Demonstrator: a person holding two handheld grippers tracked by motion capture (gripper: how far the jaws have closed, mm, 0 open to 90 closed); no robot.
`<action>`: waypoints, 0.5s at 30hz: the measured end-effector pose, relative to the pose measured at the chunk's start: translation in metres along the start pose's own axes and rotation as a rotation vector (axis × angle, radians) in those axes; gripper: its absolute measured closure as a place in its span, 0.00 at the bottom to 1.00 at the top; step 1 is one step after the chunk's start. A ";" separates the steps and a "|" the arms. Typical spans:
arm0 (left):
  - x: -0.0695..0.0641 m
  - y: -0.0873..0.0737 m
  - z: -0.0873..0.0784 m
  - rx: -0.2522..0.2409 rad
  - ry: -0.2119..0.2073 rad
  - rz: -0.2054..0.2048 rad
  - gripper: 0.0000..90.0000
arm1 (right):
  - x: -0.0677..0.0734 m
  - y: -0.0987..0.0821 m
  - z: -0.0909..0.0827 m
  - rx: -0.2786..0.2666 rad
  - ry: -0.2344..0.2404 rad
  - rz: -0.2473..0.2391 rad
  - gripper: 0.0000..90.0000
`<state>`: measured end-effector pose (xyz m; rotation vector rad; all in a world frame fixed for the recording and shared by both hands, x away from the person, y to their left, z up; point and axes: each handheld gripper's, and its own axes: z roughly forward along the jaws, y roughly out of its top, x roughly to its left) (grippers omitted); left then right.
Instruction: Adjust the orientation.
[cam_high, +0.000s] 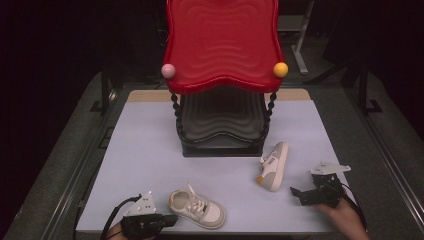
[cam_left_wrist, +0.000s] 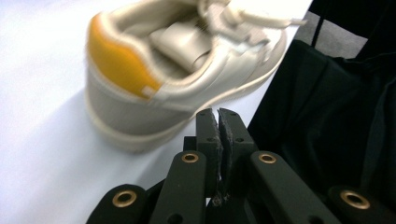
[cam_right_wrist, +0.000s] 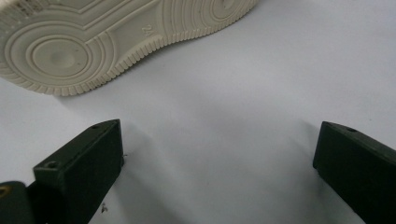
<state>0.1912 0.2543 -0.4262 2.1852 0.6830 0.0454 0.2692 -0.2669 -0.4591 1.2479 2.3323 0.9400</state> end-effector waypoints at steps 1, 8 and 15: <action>0.000 0.000 0.000 0.000 0.000 0.000 0.97 | 0.000 0.000 0.000 0.000 0.000 0.000 0.01; -0.014 0.016 0.003 -0.057 -0.051 0.064 0.97 | 0.000 0.000 0.000 0.000 0.000 0.000 0.01; -0.022 0.031 0.030 -0.025 -0.112 0.123 0.99 | 0.000 0.000 0.000 0.000 0.000 0.000 0.01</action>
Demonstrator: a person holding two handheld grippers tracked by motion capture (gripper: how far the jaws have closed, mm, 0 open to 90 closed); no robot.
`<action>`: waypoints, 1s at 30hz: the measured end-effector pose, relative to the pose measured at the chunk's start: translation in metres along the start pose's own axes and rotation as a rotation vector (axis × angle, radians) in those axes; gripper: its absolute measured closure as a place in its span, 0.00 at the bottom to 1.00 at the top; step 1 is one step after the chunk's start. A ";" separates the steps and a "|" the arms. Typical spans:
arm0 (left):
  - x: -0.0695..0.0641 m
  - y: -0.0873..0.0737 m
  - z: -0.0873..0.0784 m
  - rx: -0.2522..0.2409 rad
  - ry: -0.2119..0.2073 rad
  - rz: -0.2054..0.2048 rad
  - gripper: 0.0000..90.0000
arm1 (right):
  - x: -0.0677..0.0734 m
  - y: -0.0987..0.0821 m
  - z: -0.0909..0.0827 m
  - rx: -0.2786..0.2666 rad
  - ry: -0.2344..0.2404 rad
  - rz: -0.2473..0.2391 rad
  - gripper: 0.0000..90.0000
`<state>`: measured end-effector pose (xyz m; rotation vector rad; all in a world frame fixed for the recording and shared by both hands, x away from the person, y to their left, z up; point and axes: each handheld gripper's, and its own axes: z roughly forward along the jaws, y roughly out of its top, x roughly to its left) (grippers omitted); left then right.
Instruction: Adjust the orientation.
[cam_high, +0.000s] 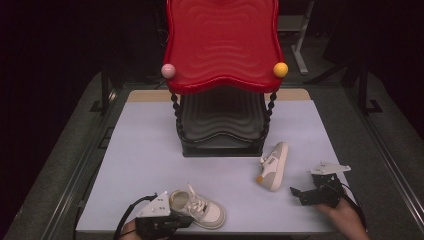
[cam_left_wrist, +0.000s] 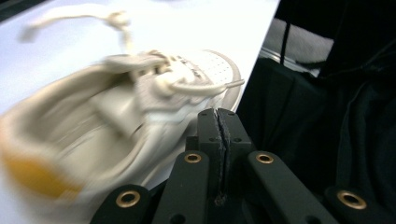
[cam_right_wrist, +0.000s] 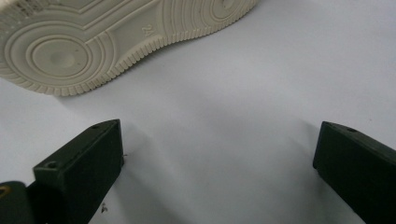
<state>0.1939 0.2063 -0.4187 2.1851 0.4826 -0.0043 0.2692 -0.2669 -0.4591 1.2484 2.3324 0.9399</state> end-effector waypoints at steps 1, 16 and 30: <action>-0.001 0.003 0.005 0.010 -0.002 0.013 1.00 | 0.000 0.000 0.000 0.000 0.000 0.000 0.01; 0.010 0.038 0.043 0.054 0.141 0.098 1.00 | 0.000 0.000 0.000 0.000 0.001 0.001 0.01; 0.014 0.048 0.050 0.036 0.119 0.036 1.00 | 0.000 0.000 0.000 0.000 0.001 0.002 0.01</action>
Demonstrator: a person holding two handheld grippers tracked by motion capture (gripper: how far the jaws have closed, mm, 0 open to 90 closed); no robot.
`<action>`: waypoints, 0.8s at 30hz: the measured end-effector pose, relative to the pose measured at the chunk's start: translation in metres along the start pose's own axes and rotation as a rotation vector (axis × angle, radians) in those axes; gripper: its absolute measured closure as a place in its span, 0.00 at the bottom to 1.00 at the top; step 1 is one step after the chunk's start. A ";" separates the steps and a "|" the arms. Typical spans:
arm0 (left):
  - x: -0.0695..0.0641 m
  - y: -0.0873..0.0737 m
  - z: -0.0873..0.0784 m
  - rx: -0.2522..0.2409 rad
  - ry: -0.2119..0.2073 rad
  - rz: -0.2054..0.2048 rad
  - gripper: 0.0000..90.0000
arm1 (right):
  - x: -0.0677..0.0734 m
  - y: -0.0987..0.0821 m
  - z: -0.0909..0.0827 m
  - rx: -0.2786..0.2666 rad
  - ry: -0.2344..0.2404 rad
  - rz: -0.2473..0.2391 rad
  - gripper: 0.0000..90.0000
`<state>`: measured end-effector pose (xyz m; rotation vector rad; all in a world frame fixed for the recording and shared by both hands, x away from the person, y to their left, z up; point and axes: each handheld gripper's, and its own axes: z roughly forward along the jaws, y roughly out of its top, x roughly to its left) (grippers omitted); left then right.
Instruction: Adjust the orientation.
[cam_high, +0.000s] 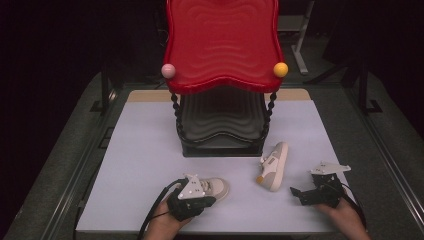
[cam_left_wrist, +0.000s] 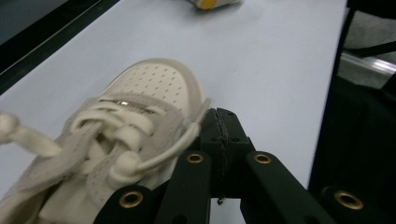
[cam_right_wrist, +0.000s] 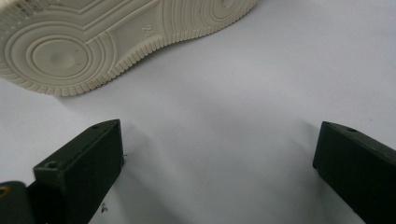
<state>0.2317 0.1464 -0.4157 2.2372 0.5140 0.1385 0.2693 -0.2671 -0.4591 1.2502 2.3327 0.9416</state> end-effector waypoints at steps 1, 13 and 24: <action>-0.001 0.001 -0.002 -0.012 -0.013 -0.004 1.00 | 0.000 0.000 0.000 0.000 0.000 0.000 0.01; 0.030 -0.015 -0.085 -0.173 0.078 -0.099 1.00 | 0.000 0.000 0.000 -0.001 0.000 -0.001 0.01; 0.065 -0.084 -0.092 -0.053 0.094 -0.203 1.00 | 0.000 0.000 0.000 0.000 0.000 0.000 0.01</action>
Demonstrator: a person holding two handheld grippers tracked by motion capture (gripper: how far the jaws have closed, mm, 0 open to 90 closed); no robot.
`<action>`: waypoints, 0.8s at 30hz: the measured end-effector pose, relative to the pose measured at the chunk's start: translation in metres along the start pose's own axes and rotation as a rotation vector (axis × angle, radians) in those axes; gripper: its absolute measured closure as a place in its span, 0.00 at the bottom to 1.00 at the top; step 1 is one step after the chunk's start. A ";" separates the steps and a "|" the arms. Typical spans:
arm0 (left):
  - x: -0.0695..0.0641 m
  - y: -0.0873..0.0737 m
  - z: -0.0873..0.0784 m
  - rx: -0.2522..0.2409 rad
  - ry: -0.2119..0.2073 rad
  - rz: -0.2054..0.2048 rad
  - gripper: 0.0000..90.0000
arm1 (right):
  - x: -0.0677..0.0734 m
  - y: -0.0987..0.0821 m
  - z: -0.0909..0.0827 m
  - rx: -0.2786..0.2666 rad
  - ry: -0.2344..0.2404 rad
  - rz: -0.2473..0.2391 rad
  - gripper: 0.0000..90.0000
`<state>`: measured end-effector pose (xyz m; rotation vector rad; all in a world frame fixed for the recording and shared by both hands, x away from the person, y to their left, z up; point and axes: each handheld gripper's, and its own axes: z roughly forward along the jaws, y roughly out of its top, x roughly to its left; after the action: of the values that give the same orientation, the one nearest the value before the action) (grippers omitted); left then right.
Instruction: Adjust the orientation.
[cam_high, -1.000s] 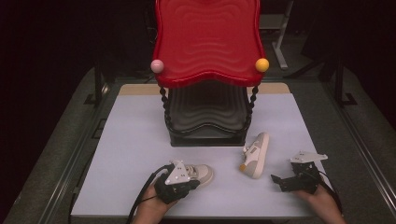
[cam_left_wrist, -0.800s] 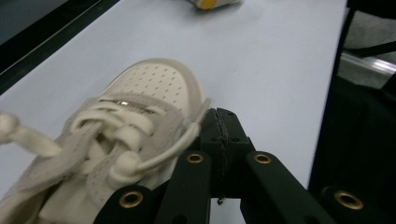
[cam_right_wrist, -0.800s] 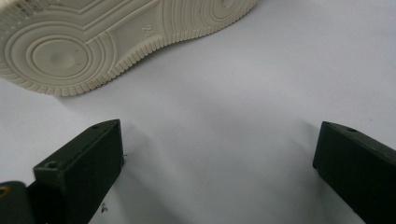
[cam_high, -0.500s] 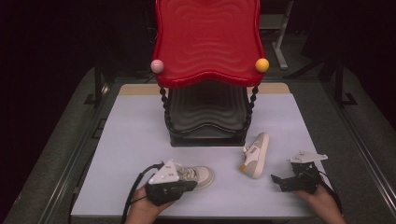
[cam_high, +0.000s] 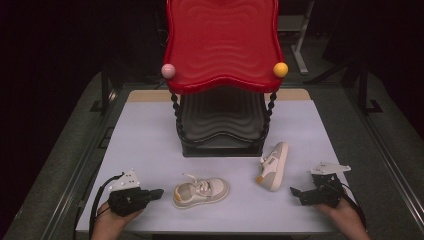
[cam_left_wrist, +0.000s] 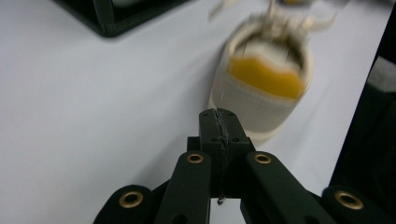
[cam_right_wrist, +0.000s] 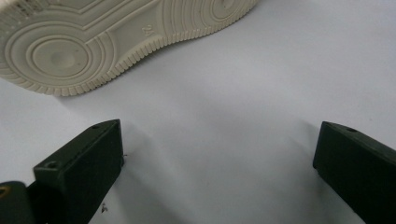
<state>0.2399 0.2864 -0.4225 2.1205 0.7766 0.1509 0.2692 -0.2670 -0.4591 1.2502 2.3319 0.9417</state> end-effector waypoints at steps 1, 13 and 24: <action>-0.001 0.000 0.003 0.011 -0.008 0.004 1.00 | 0.000 0.000 0.000 0.000 0.000 0.000 0.01; -0.014 0.003 0.027 0.047 -0.074 0.035 1.00 | 0.000 0.000 0.000 0.000 0.001 0.001 0.01; -0.056 0.026 0.066 0.078 -0.207 0.149 1.00 | 0.000 0.000 0.000 0.001 0.001 0.001 0.01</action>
<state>0.2317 0.1979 -0.4356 2.2251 0.5104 -0.0207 0.2693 -0.2670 -0.4590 1.2519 2.3332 0.9415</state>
